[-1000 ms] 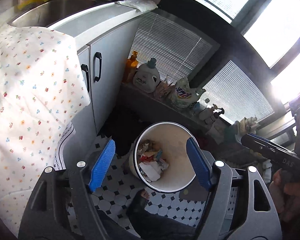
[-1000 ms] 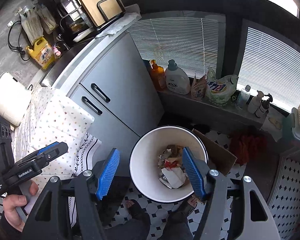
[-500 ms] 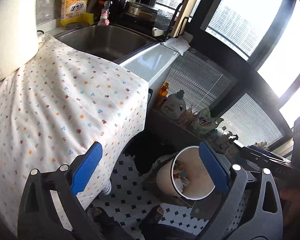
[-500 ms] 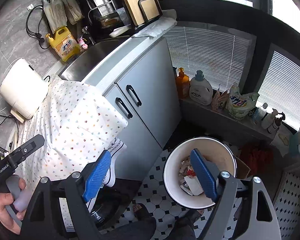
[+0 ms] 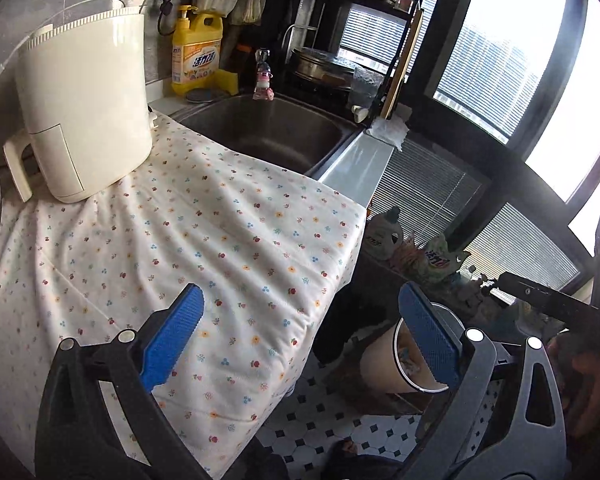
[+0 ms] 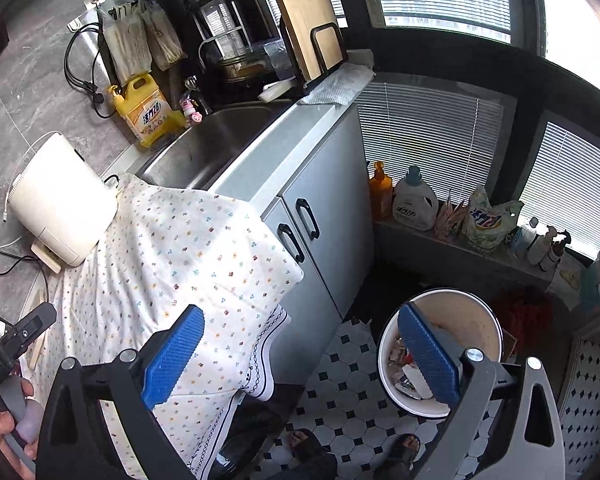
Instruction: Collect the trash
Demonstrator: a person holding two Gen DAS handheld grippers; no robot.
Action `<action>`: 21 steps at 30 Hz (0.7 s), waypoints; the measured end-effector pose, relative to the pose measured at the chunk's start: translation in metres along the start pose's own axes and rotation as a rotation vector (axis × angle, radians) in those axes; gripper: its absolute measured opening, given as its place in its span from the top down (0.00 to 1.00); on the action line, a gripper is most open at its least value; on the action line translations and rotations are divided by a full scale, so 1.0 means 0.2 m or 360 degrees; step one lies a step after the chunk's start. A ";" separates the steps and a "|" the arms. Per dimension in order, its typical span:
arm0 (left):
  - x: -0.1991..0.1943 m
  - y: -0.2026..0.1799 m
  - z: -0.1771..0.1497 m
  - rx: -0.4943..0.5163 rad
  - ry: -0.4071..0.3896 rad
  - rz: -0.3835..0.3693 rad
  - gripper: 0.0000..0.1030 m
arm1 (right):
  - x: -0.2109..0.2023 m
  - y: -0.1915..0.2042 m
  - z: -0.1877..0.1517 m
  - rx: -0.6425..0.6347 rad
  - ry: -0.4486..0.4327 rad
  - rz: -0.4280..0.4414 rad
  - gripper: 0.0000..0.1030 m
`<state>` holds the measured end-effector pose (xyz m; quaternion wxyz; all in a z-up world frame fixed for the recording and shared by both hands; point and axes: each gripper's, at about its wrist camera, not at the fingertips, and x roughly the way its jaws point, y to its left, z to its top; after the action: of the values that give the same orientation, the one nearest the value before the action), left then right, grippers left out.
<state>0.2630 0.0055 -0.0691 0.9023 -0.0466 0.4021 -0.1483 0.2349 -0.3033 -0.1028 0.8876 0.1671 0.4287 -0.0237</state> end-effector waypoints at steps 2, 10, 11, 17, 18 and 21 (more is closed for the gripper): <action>-0.09 0.00 0.00 -0.0010 -0.0055 0.0025 0.06 | -0.06 0.03 0.01 -0.0046 -0.0008 -0.0021 0.08; -0.39 -0.13 -0.10 -0.0056 -0.0256 0.0146 0.06 | -0.34 0.02 0.01 -0.0210 -0.0112 0.0036 0.08; -0.42 -0.15 -0.12 -0.0069 -0.0268 0.0155 0.06 | -0.38 0.02 0.00 -0.0237 -0.0121 0.0039 0.08; -0.59 -0.28 -0.27 -0.0138 -0.0301 0.0238 0.06 | -0.56 -0.04 -0.07 -0.0312 -0.0143 0.0122 0.08; -0.62 -0.31 -0.30 -0.0141 -0.0307 0.0250 0.06 | -0.59 -0.05 -0.09 -0.0324 -0.0148 0.0142 0.08; -0.70 -0.37 -0.36 -0.0149 -0.0330 0.0290 0.06 | -0.67 -0.06 -0.13 -0.0368 -0.0168 0.0188 0.08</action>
<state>0.1036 -0.0202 -0.0026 0.9455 -0.0670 0.3158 -0.0412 0.1282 -0.3200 -0.0191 0.9220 0.0872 0.3708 0.0694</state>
